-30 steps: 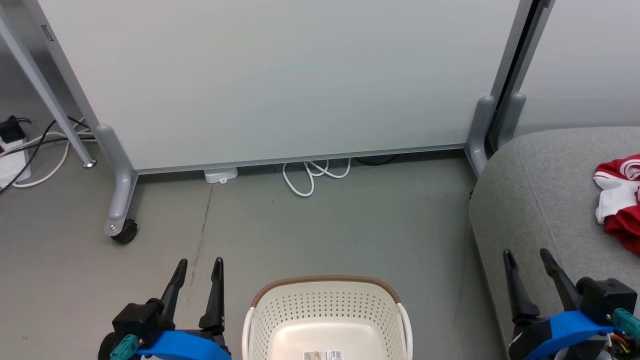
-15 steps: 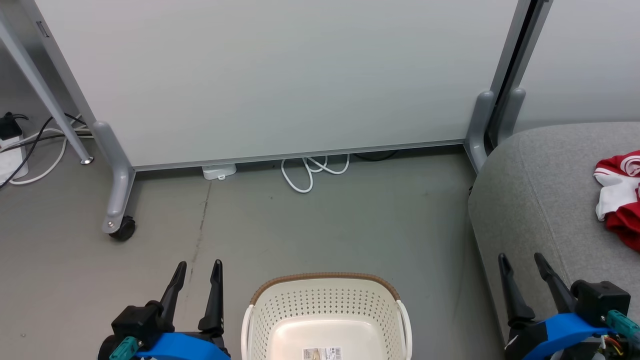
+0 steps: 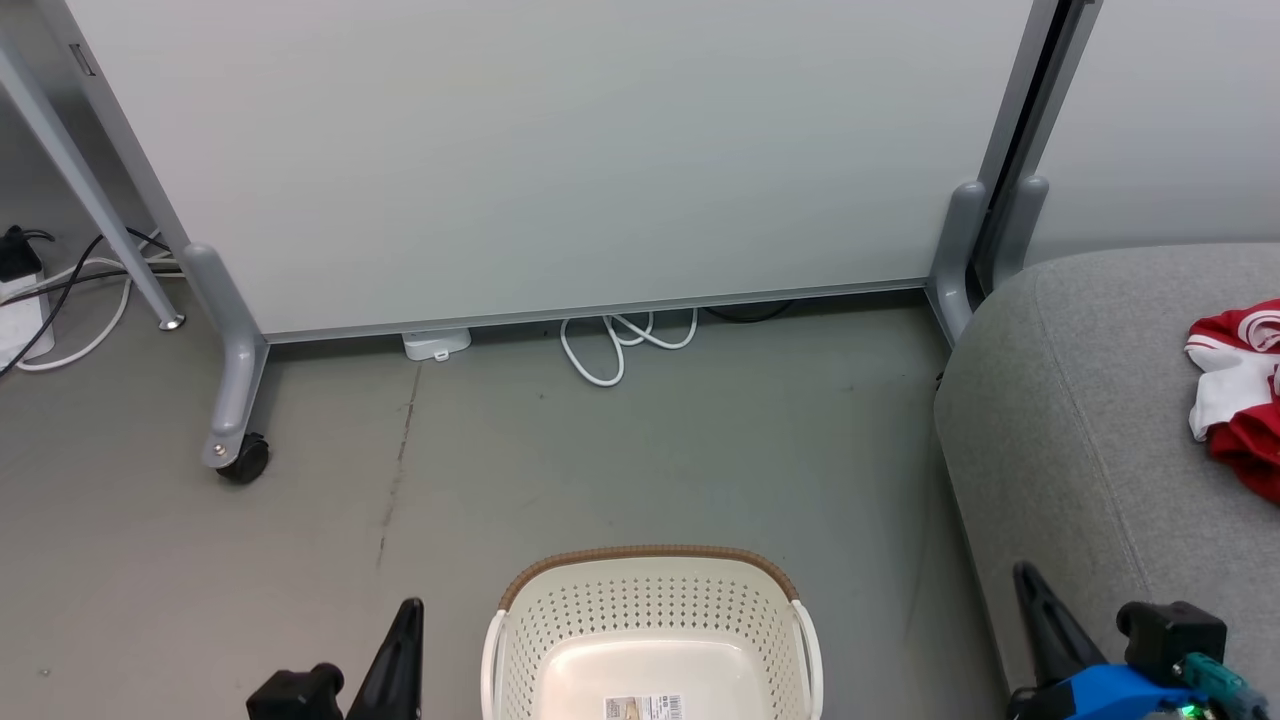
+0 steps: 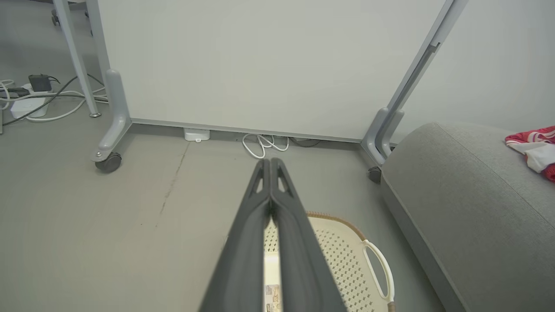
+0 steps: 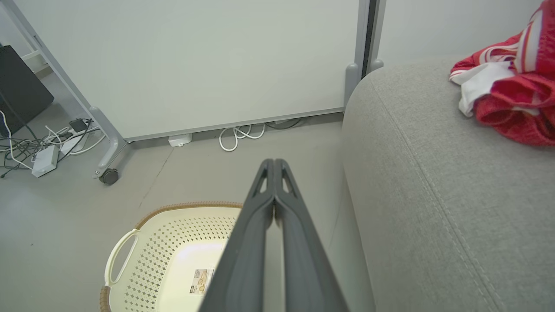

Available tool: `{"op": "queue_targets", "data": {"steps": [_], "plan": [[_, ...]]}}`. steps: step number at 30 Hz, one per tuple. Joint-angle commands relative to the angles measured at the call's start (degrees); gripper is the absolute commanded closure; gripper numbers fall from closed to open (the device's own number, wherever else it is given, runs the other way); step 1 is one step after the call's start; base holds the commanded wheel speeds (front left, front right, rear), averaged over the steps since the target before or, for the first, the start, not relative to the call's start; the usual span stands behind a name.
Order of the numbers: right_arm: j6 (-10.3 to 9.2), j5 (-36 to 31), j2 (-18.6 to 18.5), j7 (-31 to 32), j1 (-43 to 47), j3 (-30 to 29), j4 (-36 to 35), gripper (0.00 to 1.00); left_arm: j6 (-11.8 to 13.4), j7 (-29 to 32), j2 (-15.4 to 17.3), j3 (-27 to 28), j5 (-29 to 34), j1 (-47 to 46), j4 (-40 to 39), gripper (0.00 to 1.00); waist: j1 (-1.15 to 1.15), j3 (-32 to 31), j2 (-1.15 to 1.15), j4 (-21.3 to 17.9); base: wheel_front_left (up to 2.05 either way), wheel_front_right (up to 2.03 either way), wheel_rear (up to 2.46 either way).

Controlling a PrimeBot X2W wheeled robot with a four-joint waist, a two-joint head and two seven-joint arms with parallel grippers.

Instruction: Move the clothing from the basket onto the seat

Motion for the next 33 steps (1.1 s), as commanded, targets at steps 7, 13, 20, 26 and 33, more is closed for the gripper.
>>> {"op": "queue_targets", "data": {"steps": [7,13,20,26,33], "plan": [[0.00,7.1,0.0,1.0,-0.6,-0.3,0.7,1.00,0.0,1.7,-0.2,1.4,-6.2,-0.3,-0.3,1.00,0.00,0.0,0.00,-0.2,0.00,0.00,0.00],[0.00,12.5,0.0,1.5,-1.1,-0.3,0.6,1.00,0.0,3.0,-0.4,2.5,-10.8,-0.9,-0.9,1.00,0.00,0.1,0.00,-0.4,0.00,0.00,0.00],[0.00,19.5,-0.1,2.3,-1.8,-0.4,0.4,1.00,0.0,4.7,-0.6,4.0,-16.7,-1.7,-1.8,1.00,0.00,0.1,0.00,-0.6,0.00,0.00,0.00],[0.00,25.1,-0.1,2.9,-2.4,-0.5,0.3,1.00,0.0,6.1,-0.8,5.2,-21.5,-2.2,-2.5,1.00,0.00,0.2,0.00,-0.8,0.00,0.00,0.00],[0.01,31.1,-0.2,3.6,-3.0,-0.6,0.3,1.00,0.0,7.6,-1.1,6.5,-26.6,-2.9,-3.2,1.00,0.00,0.2,0.00,-1.0,0.00,0.00,0.00]]}}
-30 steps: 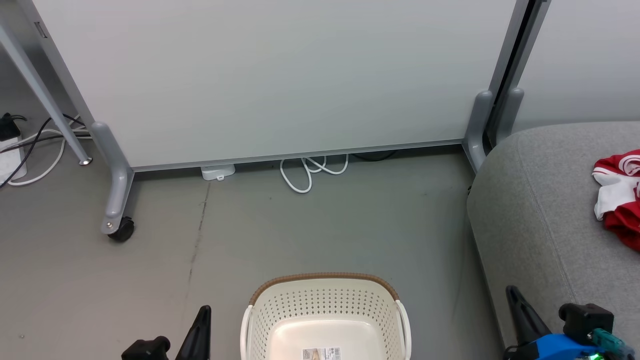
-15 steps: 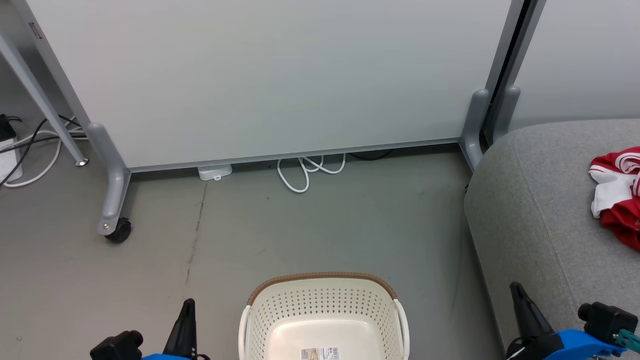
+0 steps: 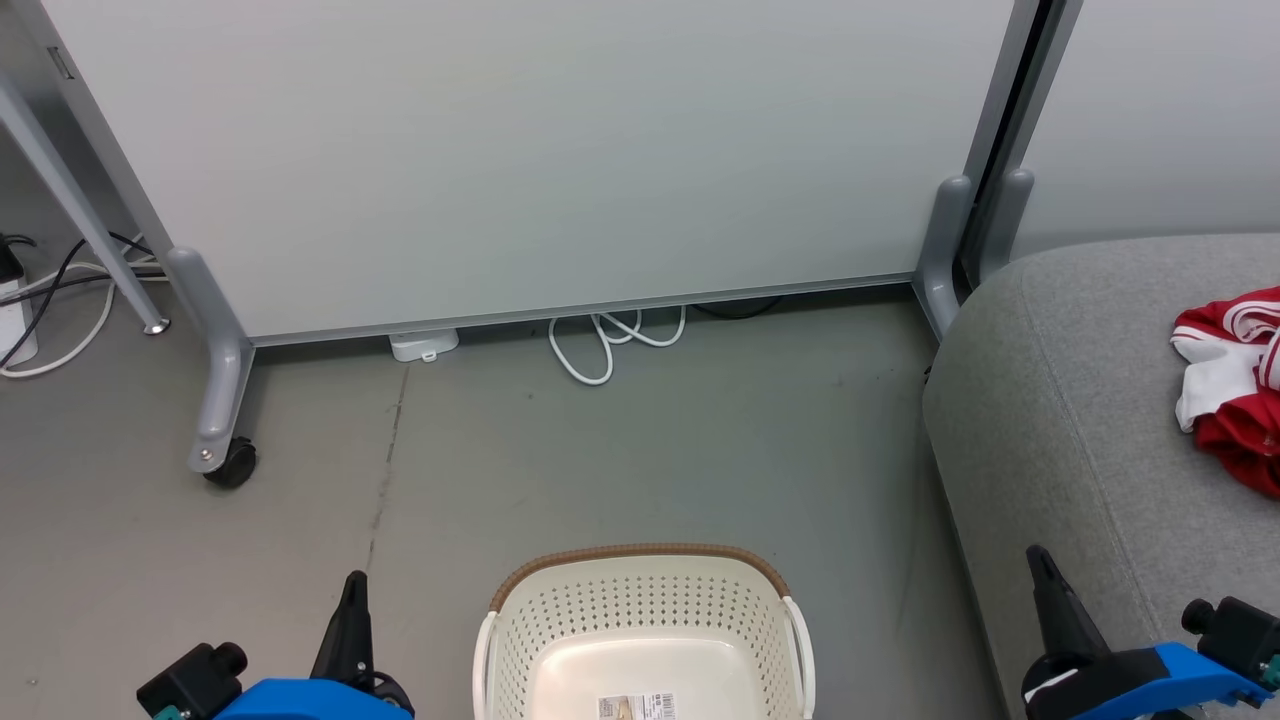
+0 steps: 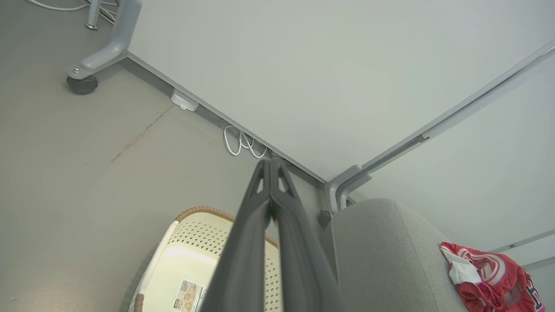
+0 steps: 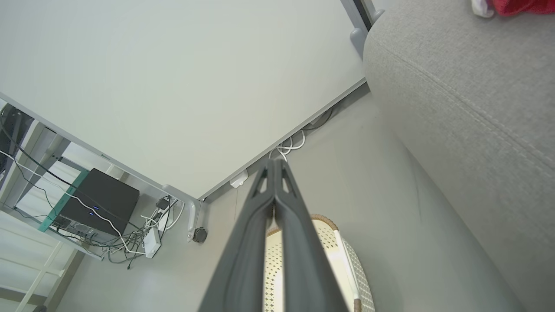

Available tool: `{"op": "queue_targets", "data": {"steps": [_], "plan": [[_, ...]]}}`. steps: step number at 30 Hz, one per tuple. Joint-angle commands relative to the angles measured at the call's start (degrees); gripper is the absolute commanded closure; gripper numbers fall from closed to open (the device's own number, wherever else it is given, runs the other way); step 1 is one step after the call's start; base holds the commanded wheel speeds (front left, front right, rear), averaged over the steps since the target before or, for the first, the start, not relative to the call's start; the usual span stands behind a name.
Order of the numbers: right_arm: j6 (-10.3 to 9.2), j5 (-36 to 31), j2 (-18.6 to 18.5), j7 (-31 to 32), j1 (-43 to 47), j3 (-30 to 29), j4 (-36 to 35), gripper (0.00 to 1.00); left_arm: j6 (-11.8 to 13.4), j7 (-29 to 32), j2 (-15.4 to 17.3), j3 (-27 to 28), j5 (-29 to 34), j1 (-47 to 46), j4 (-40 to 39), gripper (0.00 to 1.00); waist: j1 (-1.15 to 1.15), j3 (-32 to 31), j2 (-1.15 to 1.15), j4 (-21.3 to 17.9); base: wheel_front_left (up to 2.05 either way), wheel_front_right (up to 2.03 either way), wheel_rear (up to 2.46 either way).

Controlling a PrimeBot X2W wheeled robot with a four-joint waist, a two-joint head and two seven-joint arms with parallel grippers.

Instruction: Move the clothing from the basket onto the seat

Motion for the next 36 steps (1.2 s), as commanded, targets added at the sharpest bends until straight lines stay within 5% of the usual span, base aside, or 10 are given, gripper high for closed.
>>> {"op": "queue_targets", "data": {"steps": [1,36], "plan": [[0.01,2.2,-0.4,0.2,-1.8,-0.2,-0.9,1.00,0.0,0.4,0.1,0.8,-1.6,-1.9,-1.1,1.00,0.00,0.0,0.00,0.0,0.00,0.00,0.00],[0.02,26.4,-0.6,3.1,-4.3,-0.6,-1.1,1.00,-0.1,6.7,-1.0,6.3,-22.1,-4.4,-4.1,1.00,0.00,0.2,0.00,-1.2,0.00,0.00,0.00]]}}
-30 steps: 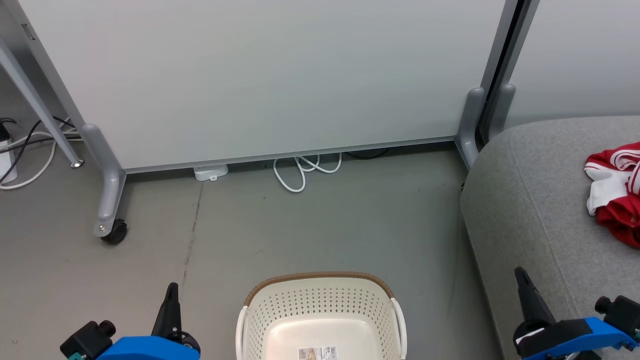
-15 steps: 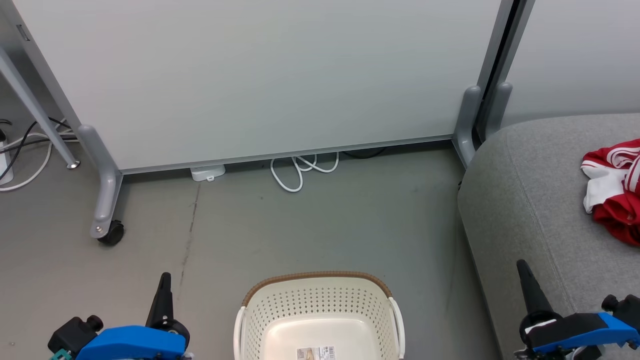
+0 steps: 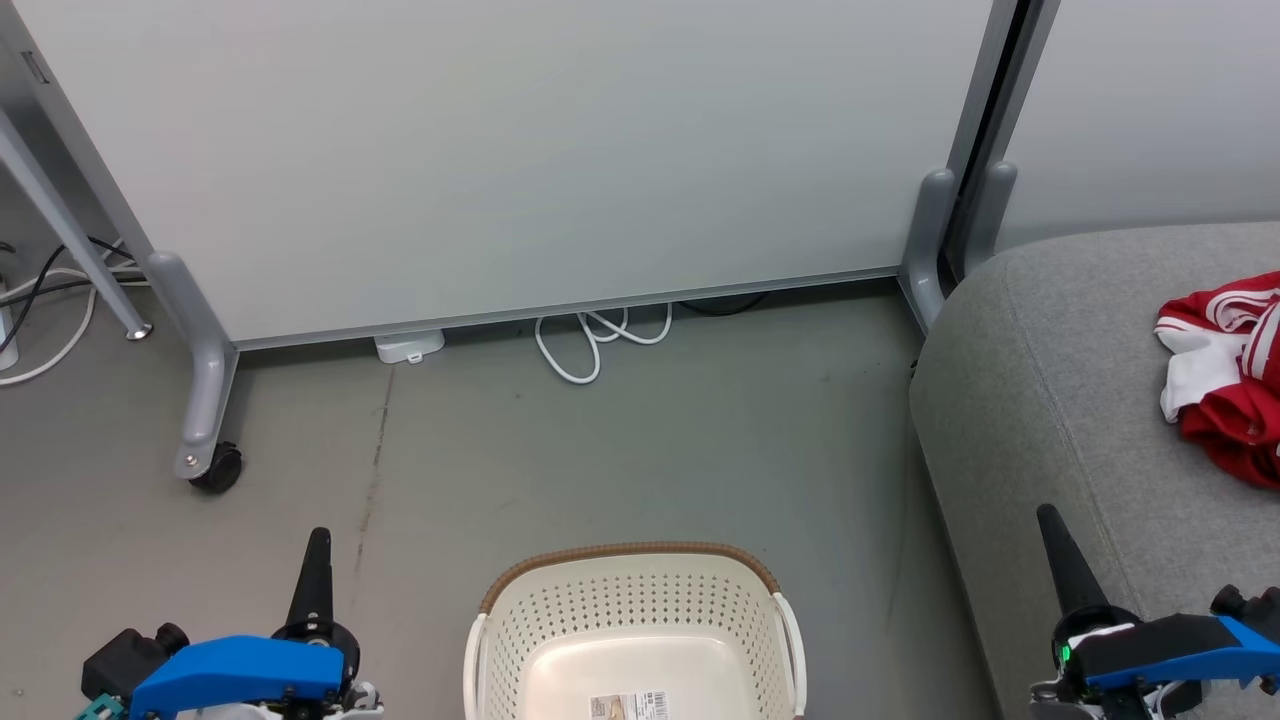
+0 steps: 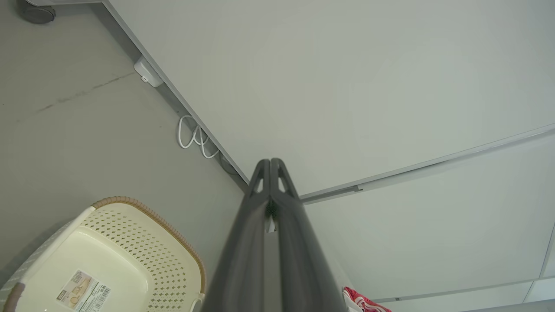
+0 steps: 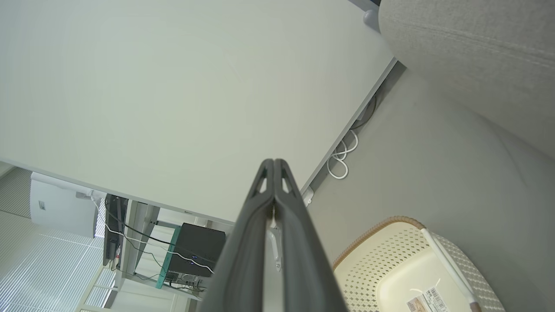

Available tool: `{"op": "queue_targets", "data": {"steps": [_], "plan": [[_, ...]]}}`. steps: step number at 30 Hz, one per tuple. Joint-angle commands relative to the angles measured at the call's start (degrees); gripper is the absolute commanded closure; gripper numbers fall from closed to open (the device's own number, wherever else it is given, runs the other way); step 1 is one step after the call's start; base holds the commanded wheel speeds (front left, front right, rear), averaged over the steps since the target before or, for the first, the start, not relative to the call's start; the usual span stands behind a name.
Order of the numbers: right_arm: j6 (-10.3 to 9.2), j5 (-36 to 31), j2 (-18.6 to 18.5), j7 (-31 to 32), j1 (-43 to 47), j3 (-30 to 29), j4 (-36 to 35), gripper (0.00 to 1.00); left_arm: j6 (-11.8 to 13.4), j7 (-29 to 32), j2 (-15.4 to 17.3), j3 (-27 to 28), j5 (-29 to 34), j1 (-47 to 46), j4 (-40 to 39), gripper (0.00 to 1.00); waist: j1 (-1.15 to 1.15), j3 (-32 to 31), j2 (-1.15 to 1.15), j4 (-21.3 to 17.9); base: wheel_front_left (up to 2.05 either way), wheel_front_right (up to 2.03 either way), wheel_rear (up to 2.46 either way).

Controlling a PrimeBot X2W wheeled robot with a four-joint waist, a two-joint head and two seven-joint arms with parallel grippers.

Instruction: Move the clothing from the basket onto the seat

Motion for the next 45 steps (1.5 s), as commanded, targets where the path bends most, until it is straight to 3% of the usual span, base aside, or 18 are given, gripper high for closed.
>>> {"op": "queue_targets", "data": {"steps": [1,45], "plan": [[0.03,1.8,-0.5,0.3,-1.5,-0.1,-0.7,1.00,-0.1,0.4,0.0,0.8,-1.4,-1.5,-0.9,1.00,0.00,0.0,0.00,-0.1,0.00,0.00,0.00],[0.04,22.6,-0.7,2.7,-3.4,-0.6,-0.7,1.00,-0.2,6.0,-1.1,5.6,-18.8,-3.5,-3.3,1.00,0.00,0.3,0.00,-1.4,0.00,0.00,0.00]]}}
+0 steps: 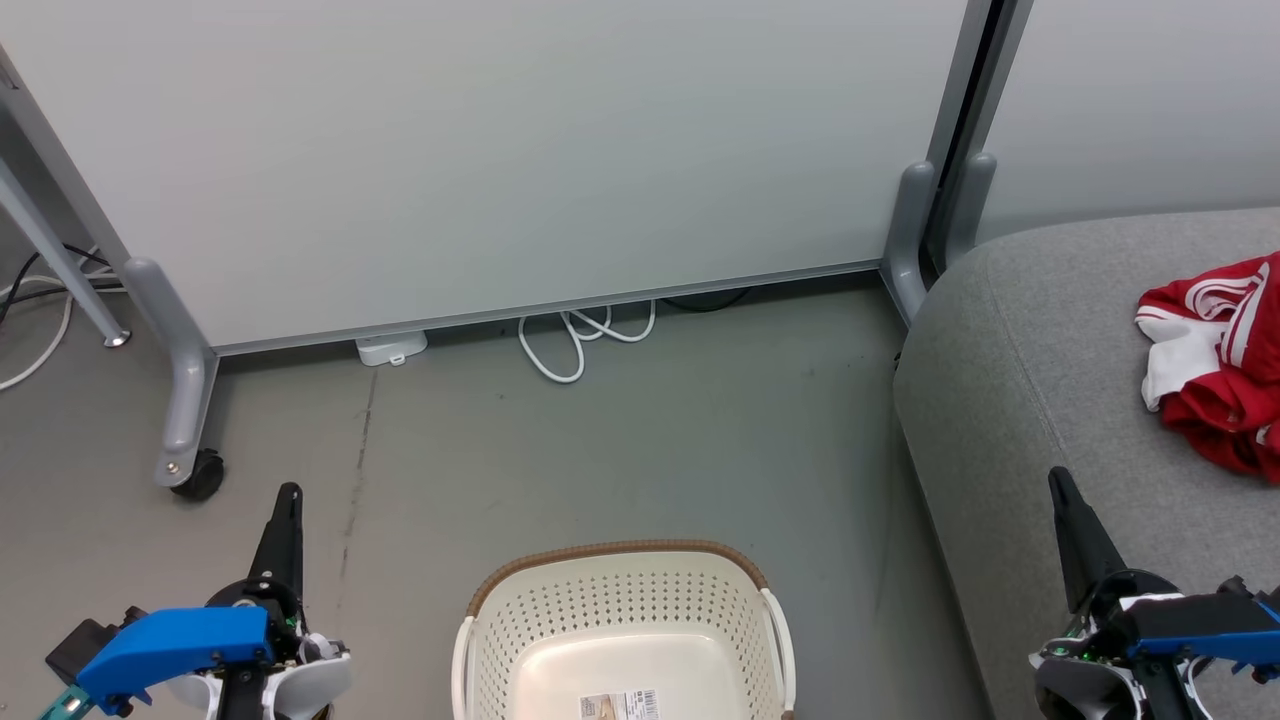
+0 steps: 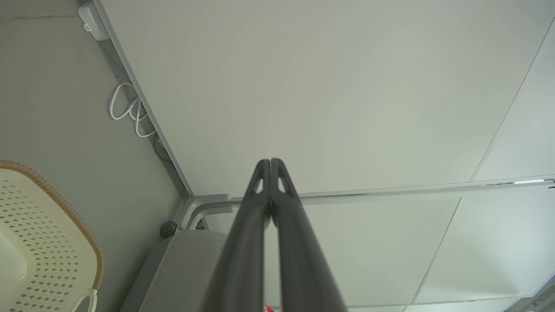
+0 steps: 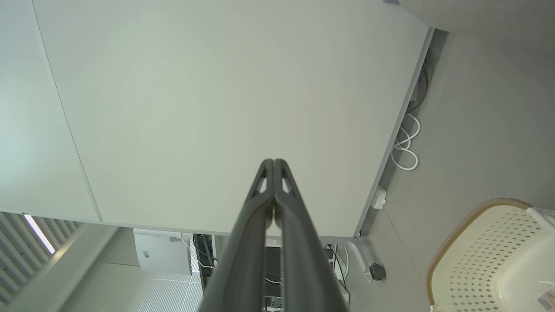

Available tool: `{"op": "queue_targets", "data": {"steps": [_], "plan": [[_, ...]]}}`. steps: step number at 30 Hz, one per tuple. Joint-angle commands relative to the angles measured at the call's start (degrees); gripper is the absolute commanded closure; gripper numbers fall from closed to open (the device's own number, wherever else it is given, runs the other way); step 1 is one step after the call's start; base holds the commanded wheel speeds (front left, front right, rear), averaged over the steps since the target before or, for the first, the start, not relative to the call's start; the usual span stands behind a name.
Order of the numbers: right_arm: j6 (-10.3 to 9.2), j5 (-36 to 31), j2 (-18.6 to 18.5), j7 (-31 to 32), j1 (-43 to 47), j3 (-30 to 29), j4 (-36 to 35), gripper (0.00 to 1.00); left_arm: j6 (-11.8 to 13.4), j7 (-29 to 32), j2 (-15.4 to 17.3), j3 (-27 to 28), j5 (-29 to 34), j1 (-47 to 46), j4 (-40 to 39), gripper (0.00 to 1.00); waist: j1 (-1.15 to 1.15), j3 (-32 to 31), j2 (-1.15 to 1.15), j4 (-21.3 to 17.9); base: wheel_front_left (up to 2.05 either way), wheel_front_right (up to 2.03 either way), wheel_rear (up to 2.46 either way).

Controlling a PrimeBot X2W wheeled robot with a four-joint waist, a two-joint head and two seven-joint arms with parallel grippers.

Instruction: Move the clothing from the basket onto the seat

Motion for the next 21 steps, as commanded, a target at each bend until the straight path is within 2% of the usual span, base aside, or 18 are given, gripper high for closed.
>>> {"op": "queue_targets", "data": {"steps": [1,14,21], "plan": [[0.04,1.1,-0.4,0.3,-0.8,-0.1,-0.2,1.00,-0.2,0.3,0.0,0.5,-1.0,-1.1,-0.4,1.00,0.00,0.0,0.00,0.0,0.00,0.00,0.00],[0.04,6.1,-0.4,0.8,-1.3,-0.2,-0.2,1.00,-0.2,1.7,-0.3,1.5,-5.0,-1.5,-1.0,1.00,0.00,0.1,0.00,-0.5,0.00,0.00,0.00],[0.04,5.8,-0.4,0.8,-1.3,-0.2,-0.2,1.00,-0.2,1.7,-0.4,1.5,-4.7,-1.4,-0.9,1.00,0.00,0.1,0.00,-0.5,0.00,0.00,0.00]]}}
